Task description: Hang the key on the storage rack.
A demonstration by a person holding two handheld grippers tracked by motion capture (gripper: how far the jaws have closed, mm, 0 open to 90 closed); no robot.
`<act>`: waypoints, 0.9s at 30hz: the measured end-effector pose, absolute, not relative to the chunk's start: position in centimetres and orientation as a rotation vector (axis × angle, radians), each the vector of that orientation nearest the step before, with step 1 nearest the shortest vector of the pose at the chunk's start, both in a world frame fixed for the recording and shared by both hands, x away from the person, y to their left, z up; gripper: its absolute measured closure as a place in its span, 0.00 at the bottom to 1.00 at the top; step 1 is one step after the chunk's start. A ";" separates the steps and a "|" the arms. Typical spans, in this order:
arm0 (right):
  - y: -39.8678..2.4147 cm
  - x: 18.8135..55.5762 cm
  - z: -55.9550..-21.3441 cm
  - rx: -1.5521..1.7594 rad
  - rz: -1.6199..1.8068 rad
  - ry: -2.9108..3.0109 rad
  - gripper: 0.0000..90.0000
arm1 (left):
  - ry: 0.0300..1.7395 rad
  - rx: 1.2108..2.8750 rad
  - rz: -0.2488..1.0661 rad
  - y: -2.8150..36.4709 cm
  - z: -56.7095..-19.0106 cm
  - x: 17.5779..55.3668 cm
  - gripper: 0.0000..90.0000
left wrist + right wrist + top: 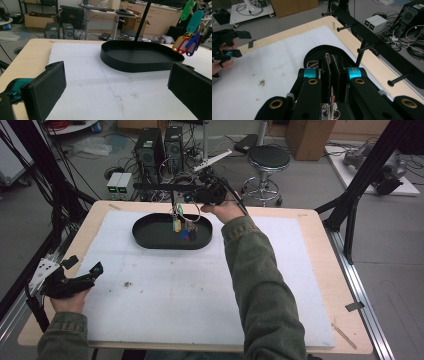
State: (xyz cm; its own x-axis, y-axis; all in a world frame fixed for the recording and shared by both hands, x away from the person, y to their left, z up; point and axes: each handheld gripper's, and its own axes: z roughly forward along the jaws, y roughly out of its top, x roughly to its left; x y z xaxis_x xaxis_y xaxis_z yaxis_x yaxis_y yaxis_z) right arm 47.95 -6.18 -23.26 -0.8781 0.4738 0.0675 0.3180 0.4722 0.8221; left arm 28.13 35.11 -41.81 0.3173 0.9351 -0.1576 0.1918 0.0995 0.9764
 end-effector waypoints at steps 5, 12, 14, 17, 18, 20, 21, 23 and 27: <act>-4.8 48.7 -23.4 0.687 1.324 2.571 0.96 | 1.134 1.374 0.783 35.1 -41.8 28.1 0.02; -3.6 50.0 -23.4 0.689 1.295 2.572 0.96 | 1.139 1.373 0.778 35.2 -41.8 28.2 0.02; -3.4 50.4 -23.5 0.691 1.286 2.574 0.96 | 1.141 1.378 0.771 35.2 -41.9 28.2 0.02; -3.0 51.0 -23.5 0.705 1.267 2.576 0.96 | 1.140 1.377 0.772 35.2 -41.9 28.2 0.02; -2.9 51.1 -23.4 0.708 1.260 2.575 0.96 | 1.139 1.375 0.772 35.2 -41.9 28.2 0.02; -2.7 51.5 -23.3 0.711 1.256 2.569 0.96 | 1.141 1.378 0.771 35.2 -41.9 28.2 0.02; -2.7 51.6 -23.2 0.707 1.261 2.563 0.96 | 1.141 1.378 0.771 35.2 -41.9 28.2 0.02; -2.4 51.8 -23.2 0.688 1.272 2.555 0.96 | 1.143 1.375 0.771 35.3 -41.9 28.3 0.02; -1.9 52.6 -23.4 0.701 1.232 2.563 0.96 | 1.144 1.363 0.769 35.3 -41.9 28.3 0.02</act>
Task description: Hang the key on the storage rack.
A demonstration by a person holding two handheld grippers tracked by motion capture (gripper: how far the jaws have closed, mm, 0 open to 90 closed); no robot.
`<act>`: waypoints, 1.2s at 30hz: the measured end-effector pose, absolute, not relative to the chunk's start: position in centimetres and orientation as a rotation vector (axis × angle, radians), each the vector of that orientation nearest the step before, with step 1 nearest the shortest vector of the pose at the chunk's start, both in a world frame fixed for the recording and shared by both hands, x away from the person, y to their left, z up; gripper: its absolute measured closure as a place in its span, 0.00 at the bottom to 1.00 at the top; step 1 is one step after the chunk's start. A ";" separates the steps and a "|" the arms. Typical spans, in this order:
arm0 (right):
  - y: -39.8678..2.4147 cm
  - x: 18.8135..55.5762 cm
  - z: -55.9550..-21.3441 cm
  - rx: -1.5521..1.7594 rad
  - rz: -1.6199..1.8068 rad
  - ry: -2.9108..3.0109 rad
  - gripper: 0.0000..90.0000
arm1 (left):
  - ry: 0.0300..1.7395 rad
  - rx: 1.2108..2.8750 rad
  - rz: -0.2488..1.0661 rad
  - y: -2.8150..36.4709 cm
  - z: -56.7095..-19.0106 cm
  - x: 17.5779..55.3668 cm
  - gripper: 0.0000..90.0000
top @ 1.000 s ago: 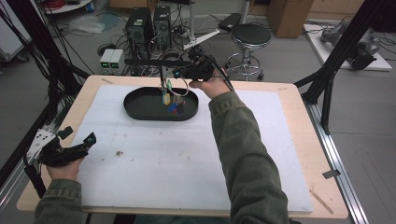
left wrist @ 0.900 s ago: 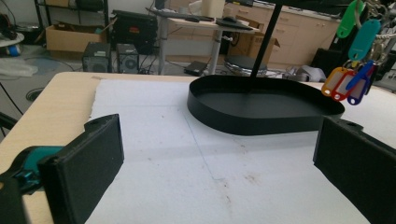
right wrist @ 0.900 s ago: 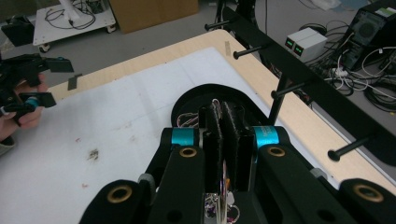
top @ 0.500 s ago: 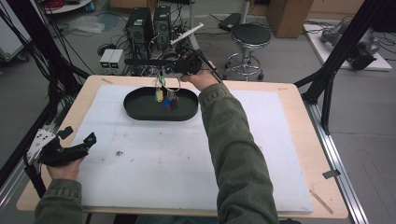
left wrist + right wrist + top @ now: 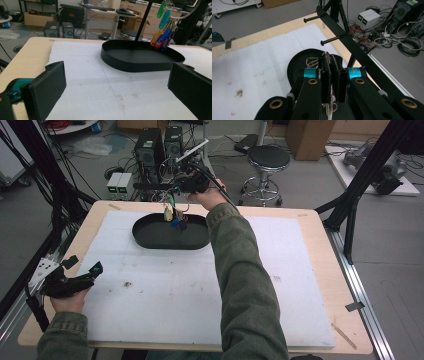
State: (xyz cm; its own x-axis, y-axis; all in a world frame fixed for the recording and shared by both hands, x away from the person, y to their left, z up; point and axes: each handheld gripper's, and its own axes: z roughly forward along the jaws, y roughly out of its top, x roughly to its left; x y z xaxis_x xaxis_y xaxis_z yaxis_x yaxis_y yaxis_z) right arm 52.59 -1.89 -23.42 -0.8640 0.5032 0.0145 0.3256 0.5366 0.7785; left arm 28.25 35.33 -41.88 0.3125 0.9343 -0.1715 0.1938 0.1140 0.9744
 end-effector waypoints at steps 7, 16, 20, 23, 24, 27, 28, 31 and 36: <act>-1.4 54.4 -24.0 0.739 1.221 2.561 0.96 | 1.146 1.364 0.763 35.4 -41.9 28.2 0.02; -2.2 55.2 -24.9 0.749 1.124 2.520 0.96 | 1.148 1.354 0.758 35.2 -41.9 28.2 0.02; -2.2 55.4 -25.4 0.747 1.159 2.516 0.96 | 1.148 1.355 0.756 35.2 -41.8 28.2 0.02; -2.1 55.5 -25.6 0.746 1.151 2.515 0.96 | 1.147 1.359 0.757 35.3 -41.8 28.2 0.02; -2.1 55.6 -25.7 0.755 1.142 2.517 0.96 | 1.148 1.358 0.756 35.2 -41.9 28.2 0.02; -2.2 55.6 -26.0 0.766 1.138 2.507 0.95 | 1.146 1.363 0.755 35.2 -41.9 28.3 0.02; -2.2 55.6 -25.9 0.773 1.156 2.496 0.96 | 1.144 1.364 0.755 35.1 -41.9 28.3 0.02; -2.5 55.5 -25.8 0.783 1.184 2.474 0.88 | 1.144 1.362 0.754 35.1 -41.9 28.3 0.02; -2.9 54.9 -25.5 0.810 1.233 2.452 0.65 | 1.144 1.363 0.752 35.0 -41.9 28.3 0.02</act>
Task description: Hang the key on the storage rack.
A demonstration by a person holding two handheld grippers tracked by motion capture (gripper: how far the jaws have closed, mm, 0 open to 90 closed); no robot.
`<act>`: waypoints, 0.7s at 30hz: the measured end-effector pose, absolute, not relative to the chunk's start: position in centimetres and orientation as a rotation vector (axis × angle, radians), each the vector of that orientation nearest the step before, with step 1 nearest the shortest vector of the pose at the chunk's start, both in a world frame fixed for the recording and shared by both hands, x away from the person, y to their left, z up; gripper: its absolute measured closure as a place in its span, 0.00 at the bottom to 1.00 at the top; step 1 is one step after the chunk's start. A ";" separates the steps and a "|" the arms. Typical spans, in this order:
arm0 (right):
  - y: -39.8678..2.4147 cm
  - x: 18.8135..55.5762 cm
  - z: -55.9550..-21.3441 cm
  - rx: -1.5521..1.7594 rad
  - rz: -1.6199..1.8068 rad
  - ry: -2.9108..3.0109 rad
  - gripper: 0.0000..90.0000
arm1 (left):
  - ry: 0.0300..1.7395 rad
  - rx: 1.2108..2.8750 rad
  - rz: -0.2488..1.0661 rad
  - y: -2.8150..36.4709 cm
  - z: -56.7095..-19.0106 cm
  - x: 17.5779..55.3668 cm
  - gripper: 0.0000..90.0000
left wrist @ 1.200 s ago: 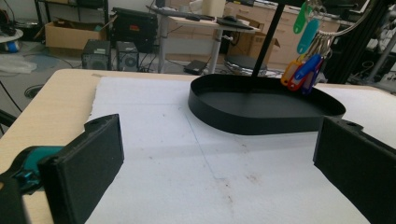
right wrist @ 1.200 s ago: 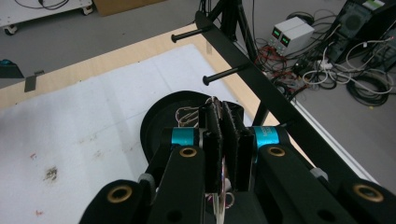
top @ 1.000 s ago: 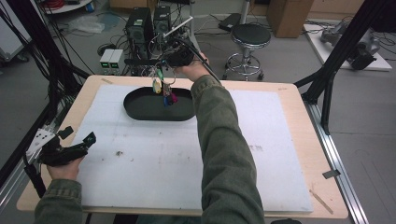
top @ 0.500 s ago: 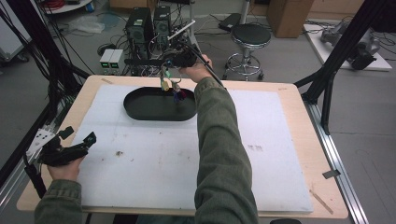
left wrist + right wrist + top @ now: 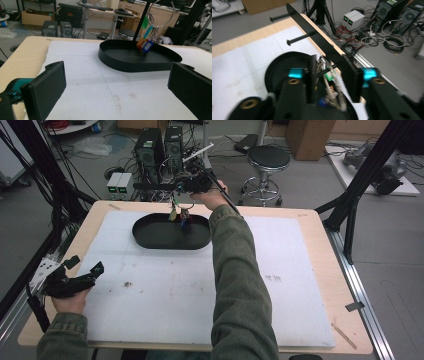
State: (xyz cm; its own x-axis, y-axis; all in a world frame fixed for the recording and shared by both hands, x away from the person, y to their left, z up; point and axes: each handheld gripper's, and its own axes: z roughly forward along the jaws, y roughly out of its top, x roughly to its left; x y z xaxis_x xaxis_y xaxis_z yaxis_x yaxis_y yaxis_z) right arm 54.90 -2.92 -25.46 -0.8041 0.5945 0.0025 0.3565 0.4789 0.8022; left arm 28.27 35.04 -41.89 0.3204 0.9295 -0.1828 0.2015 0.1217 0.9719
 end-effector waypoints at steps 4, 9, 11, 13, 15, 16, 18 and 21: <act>-3.3 54.5 -25.3 0.860 1.249 2.423 0.46 | 1.146 1.363 0.750 35.0 -41.9 28.3 0.02; -4.2 54.2 -25.0 0.970 1.266 2.382 0.27 | 1.151 1.361 0.746 35.0 -41.9 28.4 0.02; -4.4 54.2 -24.9 0.996 1.277 2.375 0.20 | 1.154 1.358 0.748 35.0 -42.0 28.4 0.02; -4.6 54.0 -24.8 1.005 1.281 2.372 0.10 | 1.155 1.355 0.751 35.1 -42.0 28.4 0.02; -4.7 53.6 -24.7 0.987 1.253 2.361 0.00 | 1.157 1.352 0.754 35.1 -41.9 28.4 0.02; -4.7 53.5 -24.7 0.992 1.234 2.354 0.00 | 1.159 1.351 0.755 35.1 -42.0 28.4 0.02; -4.9 53.3 -24.8 1.015 1.220 2.359 0.00 | 1.160 1.350 0.755 35.1 -42.0 28.4 0.02; -5.2 52.9 -24.8 1.021 1.208 2.363 0.00 | 1.160 1.348 0.756 35.1 -41.9 28.4 0.02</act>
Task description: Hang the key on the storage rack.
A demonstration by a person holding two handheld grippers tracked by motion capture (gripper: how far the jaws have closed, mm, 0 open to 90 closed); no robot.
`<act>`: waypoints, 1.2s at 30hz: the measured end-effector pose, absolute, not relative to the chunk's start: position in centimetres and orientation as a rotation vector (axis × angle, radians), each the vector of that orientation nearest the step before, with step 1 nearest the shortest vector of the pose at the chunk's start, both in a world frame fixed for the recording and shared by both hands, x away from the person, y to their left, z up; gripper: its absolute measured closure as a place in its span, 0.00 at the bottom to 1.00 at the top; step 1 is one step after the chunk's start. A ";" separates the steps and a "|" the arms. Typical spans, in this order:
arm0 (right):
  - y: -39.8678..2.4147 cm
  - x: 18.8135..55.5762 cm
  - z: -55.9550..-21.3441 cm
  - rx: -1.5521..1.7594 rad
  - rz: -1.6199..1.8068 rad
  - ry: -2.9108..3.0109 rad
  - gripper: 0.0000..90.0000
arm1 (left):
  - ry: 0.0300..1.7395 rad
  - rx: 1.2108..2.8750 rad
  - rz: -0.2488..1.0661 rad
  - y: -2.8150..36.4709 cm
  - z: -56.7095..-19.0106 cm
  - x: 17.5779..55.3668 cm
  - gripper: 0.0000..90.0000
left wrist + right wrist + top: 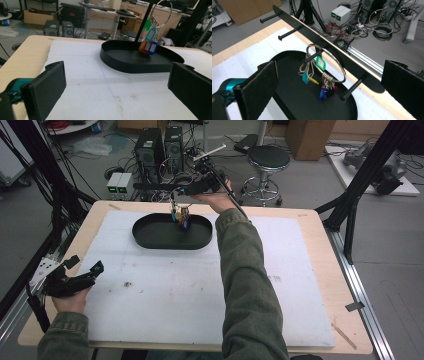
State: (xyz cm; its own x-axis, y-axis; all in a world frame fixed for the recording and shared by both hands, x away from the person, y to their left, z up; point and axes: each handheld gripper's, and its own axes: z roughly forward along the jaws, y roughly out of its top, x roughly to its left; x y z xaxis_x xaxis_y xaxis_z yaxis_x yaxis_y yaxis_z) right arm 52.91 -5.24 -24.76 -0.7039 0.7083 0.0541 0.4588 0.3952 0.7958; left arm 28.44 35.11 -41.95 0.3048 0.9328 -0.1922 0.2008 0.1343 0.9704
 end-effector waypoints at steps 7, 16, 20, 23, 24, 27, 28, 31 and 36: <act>-6.3 52.3 -24.9 1.041 1.190 2.370 0.00 | 1.161 1.345 0.759 35.1 -42.0 28.5 0.02; -8.0 51.1 -25.3 1.056 1.185 2.372 0.00 | 1.152 1.366 0.780 35.0 -41.9 28.4 0.02; -8.5 50.5 -24.9 1.045 1.148 2.362 0.00 | 1.133 1.414 0.810 34.6 -41.9 28.4 0.02; -9.2 49.8 -24.9 1.059 1.183 2.332 0.00 | 1.129 1.414 0.804 34.5 -41.9 28.4 0.02; -9.5 49.6 -25.0 1.064 1.183 2.333 0.00 | 1.131 1.413 0.804 34.6 -41.9 28.4 0.02; -10.5 49.0 -25.4 1.082 1.172 2.332 0.00 | 1.134 1.404 0.800 34.7 -41.8 28.4 0.02; -10.8 48.7 -25.5 1.083 1.172 2.329 0.00 | 1.134 1.404 0.798 34.7 -41.8 28.4 0.02; -11.9 48.1 -25.6 1.091 1.196 2.320 0.00 | 1.131 1.403 0.793 34.7 -41.8 28.4 0.02; -13.2 46.9 -25.8 1.061 1.202 2.345 0.00 | 1.137 1.389 0.785 34.9 -41.8 28.4 0.02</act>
